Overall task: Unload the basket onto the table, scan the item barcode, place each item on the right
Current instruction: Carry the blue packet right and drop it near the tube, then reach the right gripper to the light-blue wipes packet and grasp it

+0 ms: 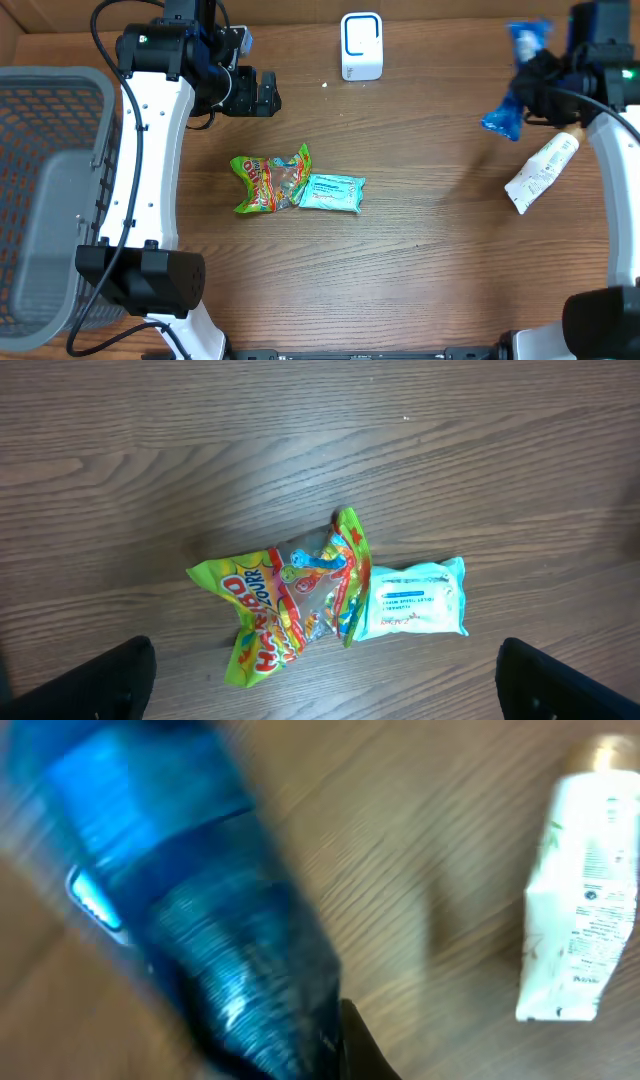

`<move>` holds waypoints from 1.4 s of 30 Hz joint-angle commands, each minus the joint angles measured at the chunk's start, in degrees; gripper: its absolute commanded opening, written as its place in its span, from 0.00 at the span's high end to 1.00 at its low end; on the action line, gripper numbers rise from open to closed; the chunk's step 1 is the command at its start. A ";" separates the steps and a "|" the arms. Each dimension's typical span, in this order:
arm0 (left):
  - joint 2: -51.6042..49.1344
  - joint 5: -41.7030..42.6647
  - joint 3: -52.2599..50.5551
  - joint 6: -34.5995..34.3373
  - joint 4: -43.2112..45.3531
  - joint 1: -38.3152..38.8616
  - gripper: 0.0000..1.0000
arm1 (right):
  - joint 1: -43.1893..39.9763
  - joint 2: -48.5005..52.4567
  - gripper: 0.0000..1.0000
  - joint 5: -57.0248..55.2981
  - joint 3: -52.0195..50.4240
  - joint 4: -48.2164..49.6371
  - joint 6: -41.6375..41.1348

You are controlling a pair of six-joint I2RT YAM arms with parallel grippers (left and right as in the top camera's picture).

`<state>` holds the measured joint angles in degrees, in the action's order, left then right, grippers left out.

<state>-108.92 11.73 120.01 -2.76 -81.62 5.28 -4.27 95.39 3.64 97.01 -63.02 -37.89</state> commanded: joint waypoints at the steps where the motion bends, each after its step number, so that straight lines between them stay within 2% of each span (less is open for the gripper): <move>1: 0.26 -0.15 0.96 1.09 0.00 0.39 0.00 | -2.08 0.17 0.96 0.98 -6.75 4.35 -8.76; 7: 0.26 -0.15 0.96 1.09 0.00 0.39 0.00 | -3.69 0.20 0.96 -3.19 -20.15 17.09 -11.56; 12: 0.26 -0.15 0.96 1.09 0.00 0.39 0.00 | -3.58 0.59 0.96 -3.63 -29.14 33.46 2.58; 19: 0.26 -0.15 0.96 1.09 0.00 0.42 0.00 | -3.78 4.57 0.96 -4.02 -31.21 39.10 10.27; 20: 0.26 -0.15 0.96 1.09 0.00 0.42 0.00 | -3.78 5.22 0.94 -3.96 -31.21 39.47 11.10; 22: 0.26 -0.15 0.96 1.09 0.00 0.39 0.00 | -3.78 6.49 0.81 -3.98 -31.21 40.00 12.83; 23: 0.26 -0.17 0.96 1.09 0.00 0.39 0.00 | -3.78 6.93 0.71 -3.98 -31.21 40.04 14.01; 25: 0.26 -0.17 0.96 1.09 0.00 0.37 0.00 | -3.80 7.23 0.43 -4.00 -31.19 39.93 15.50; 26: 0.26 -0.17 0.96 1.09 0.00 0.37 0.00 | -3.78 7.19 0.33 -3.96 -31.06 39.78 15.50; 27: 0.26 -0.17 0.96 1.09 0.00 0.37 0.00 | -3.78 6.97 0.29 -3.32 -30.56 39.15 15.72; 32: 0.26 -0.15 0.96 1.09 0.00 0.37 0.00 | -3.61 4.98 0.23 8.20 -22.29 30.16 20.37; 33: 0.26 -0.15 0.96 1.09 0.00 0.37 0.00 | -2.93 4.57 0.21 12.11 -17.46 23.78 20.44; 36: 0.26 -0.15 0.94 1.09 0.00 0.37 0.00 | -0.63 4.57 0.20 18.91 -10.91 14.03 22.93; 39: 0.26 -0.15 0.96 1.09 0.00 0.37 0.00 | 4.00 4.57 0.19 24.59 -8.79 7.93 26.01; 42: 0.26 -0.17 0.96 1.09 0.00 0.37 0.00 | 9.73 4.92 0.19 24.46 -9.44 4.33 25.99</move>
<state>-108.92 11.73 120.01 -2.76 -81.62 5.26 -0.30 100.64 22.59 87.72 -56.40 -14.48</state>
